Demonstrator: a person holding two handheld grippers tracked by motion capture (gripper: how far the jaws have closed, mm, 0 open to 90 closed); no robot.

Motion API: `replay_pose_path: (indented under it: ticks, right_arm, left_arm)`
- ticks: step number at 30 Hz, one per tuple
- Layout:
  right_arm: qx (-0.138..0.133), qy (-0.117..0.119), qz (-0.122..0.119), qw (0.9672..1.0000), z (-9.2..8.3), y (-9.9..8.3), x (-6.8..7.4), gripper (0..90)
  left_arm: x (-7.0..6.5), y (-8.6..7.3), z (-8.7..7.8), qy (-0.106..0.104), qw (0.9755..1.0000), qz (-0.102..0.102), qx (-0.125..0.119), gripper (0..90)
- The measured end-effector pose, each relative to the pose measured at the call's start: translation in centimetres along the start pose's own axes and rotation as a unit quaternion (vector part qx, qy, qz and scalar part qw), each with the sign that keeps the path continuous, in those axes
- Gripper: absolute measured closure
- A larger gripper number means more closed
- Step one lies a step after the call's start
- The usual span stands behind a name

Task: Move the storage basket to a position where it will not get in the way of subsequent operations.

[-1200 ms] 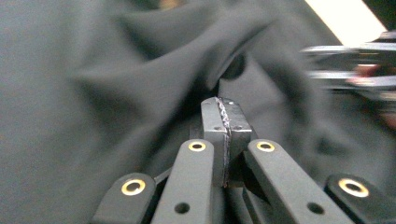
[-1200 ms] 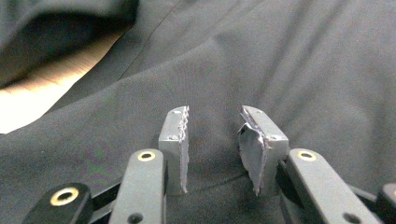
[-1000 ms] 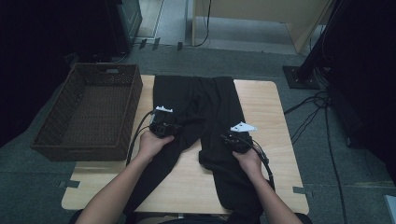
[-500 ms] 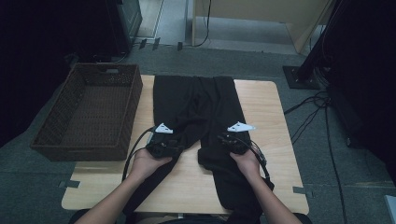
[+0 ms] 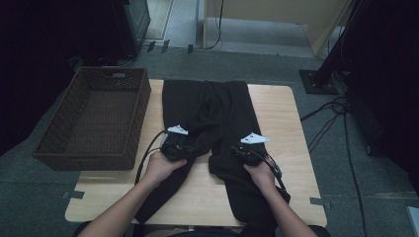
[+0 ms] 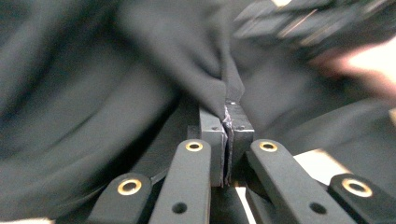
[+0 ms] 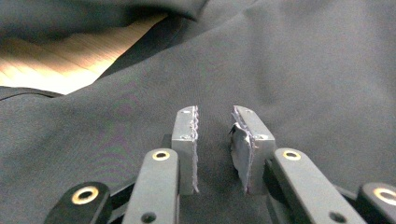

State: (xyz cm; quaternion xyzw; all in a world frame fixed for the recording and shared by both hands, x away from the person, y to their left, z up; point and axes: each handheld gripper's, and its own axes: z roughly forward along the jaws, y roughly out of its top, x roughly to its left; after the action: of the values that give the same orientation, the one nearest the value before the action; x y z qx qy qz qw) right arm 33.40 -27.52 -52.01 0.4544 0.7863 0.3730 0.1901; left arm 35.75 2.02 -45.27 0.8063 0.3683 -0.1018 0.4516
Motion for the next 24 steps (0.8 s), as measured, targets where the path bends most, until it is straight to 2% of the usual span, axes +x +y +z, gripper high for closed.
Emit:
replay_pose_path:
  ticks: [1, 2, 3, 4, 5, 6, 8, 9, 11, 12, 13, 14, 17, 21, 24]
  right_arm:
    - [0.000, -0.001, -0.001, 1.0000, 0.0, 0.0, 0.0, 71.8]
    - [0.000, -0.001, -0.001, 1.0000, 0.0, 0.0, 0.0, 71.9]
    - [-0.001, -0.002, -0.002, 1.0000, 0.0, 0.0, 0.0, 72.0]
    - [-0.001, -0.003, -0.003, 1.0000, 0.0, 0.0, 0.0, 72.1]
    - [-0.001, -0.003, -0.003, 1.0000, 0.0, 0.0, 0.1, 72.4]
    - [-0.001, -0.003, -0.005, 1.0000, 0.0, 0.0, 0.1, 72.6]
    - [-0.001, -0.003, -0.005, 1.0000, 0.0, -0.1, 0.1, 72.8]
    - [-0.002, -0.003, -0.005, 1.0000, 0.0, -0.1, 0.1, 72.8]
    - [-0.002, -0.003, -0.005, 1.0000, 0.0, -0.1, 0.1, 72.8]
    - [-0.002, -0.003, -0.005, 1.0000, 0.0, -0.1, 0.1, 72.8]
    - [-0.002, -0.003, -0.005, 1.0000, 0.0, -0.1, 0.1, 72.7]
    - [-0.002, -0.003, -0.005, 1.0000, 0.0, -0.1, 0.1, 72.8]
    - [-0.002, -0.003, -0.005, 1.0000, 0.0, -0.1, 0.1, 72.7]
    - [-0.002, -0.003, -0.005, 1.0000, 0.0, -0.1, 0.1, 72.8]
    - [-0.001, -0.004, -0.005, 1.0000, 0.0, -0.1, 0.1, 72.7]
  left_arm:
    - [-0.1, 0.7, -0.4, -0.029, 0.9994, -0.020, -0.007, 89.0]
    - [-0.2, 1.2, -0.9, -0.036, 0.9990, -0.020, -0.016, 88.5]
    - [-0.2, 1.8, -1.2, -0.032, 0.9992, -0.012, -0.020, 88.1]
    - [0.0, 2.2, -1.5, -0.011, 0.9997, -0.003, -0.020, 87.8]
    - [0.6, 2.5, -1.7, 0.007, 0.9998, -0.004, -0.019, 87.5]
    - [1.3, 2.7, -1.7, 0.024, 0.9994, -0.013, -0.019, 87.6]
    - [2.8, 2.7, -1.7, 0.077, 0.9967, -0.015, -0.017, 86.2]
    - [3.7, 2.7, -1.7, 0.092, 0.9954, -0.023, -0.017, 85.5]
    - [5.1, 2.5, -1.7, 0.104, 0.9928, -0.057, -0.016, 79.6]
    - [5.5, 2.4, -1.8, 0.111, 0.9916, -0.064, -0.015, 75.7]
    - [5.6, 2.3, -1.8, 0.127, 0.9898, -0.064, -0.012, 69.4]
    - [5.5, 2.2, -1.9, 0.134, 0.9893, -0.056, -0.010, 63.3]
    - [4.9, 1.6, -2.6, 0.138, 0.9891, -0.048, -0.018, 56.6]
    - [3.6, 0.3, -3.2, 0.131, 0.9905, -0.040, -0.015, 52.5]
    - [3.2, -1.1, -2.9, 0.134, 0.9904, -0.034, 0.007, 55.1]
